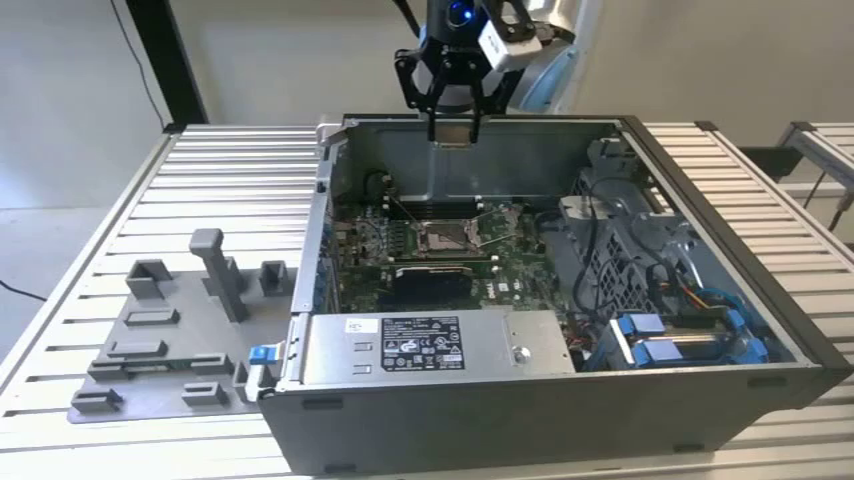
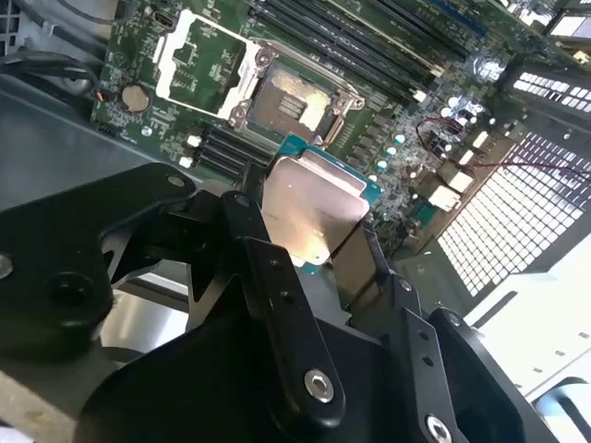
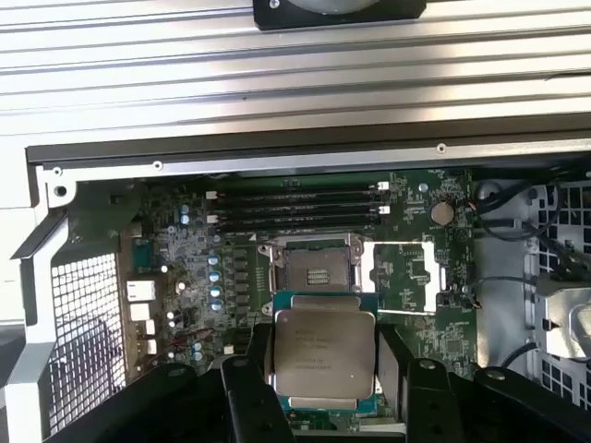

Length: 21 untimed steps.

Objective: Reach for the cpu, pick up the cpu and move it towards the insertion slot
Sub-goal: 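Pick up the cpu and move it towards the insertion slot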

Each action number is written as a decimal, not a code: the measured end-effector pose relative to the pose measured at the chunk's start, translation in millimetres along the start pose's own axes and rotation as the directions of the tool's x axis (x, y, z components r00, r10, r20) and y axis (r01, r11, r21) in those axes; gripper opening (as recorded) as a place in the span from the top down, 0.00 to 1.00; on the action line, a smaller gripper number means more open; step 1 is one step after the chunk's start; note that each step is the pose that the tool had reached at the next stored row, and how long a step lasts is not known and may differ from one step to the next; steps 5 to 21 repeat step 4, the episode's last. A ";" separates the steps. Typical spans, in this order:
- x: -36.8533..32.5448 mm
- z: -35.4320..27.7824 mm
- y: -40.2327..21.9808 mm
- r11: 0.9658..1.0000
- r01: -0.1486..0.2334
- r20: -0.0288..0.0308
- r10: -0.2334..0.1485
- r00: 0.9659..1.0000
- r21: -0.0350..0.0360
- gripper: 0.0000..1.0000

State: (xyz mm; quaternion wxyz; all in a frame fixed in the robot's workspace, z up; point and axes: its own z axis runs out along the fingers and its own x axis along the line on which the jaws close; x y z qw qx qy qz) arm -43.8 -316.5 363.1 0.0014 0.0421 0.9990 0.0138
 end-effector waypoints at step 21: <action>-0.1 0.3 0.0 1.000 0.000 0.000 0.000 1.000 0.000 1.00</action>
